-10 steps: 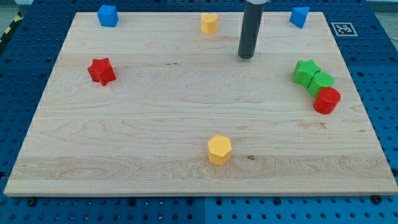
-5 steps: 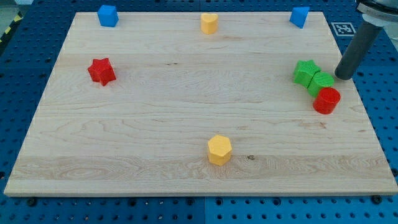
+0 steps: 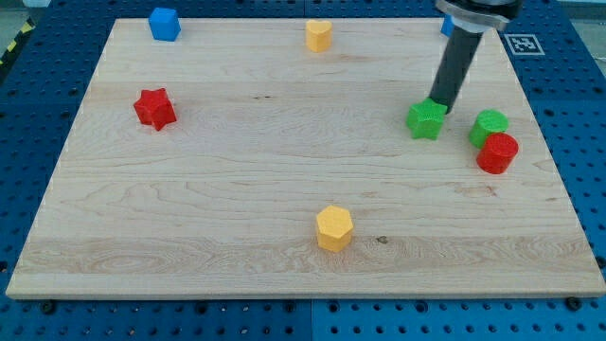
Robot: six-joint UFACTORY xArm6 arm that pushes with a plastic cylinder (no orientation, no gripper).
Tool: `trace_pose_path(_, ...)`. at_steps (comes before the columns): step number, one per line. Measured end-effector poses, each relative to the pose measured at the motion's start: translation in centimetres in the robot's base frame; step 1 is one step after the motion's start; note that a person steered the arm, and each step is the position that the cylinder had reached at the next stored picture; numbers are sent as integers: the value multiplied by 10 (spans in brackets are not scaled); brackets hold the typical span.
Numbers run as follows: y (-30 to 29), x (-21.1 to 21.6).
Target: Place the green star at the bottom right corner
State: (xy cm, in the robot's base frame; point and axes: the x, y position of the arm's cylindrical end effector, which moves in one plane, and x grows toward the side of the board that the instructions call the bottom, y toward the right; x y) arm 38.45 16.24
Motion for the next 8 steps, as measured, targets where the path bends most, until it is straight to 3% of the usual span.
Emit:
trace_pose_path(2,-43,21)
trace_pose_path(7,-41,143)
trace_pose_path(8,-13,152)
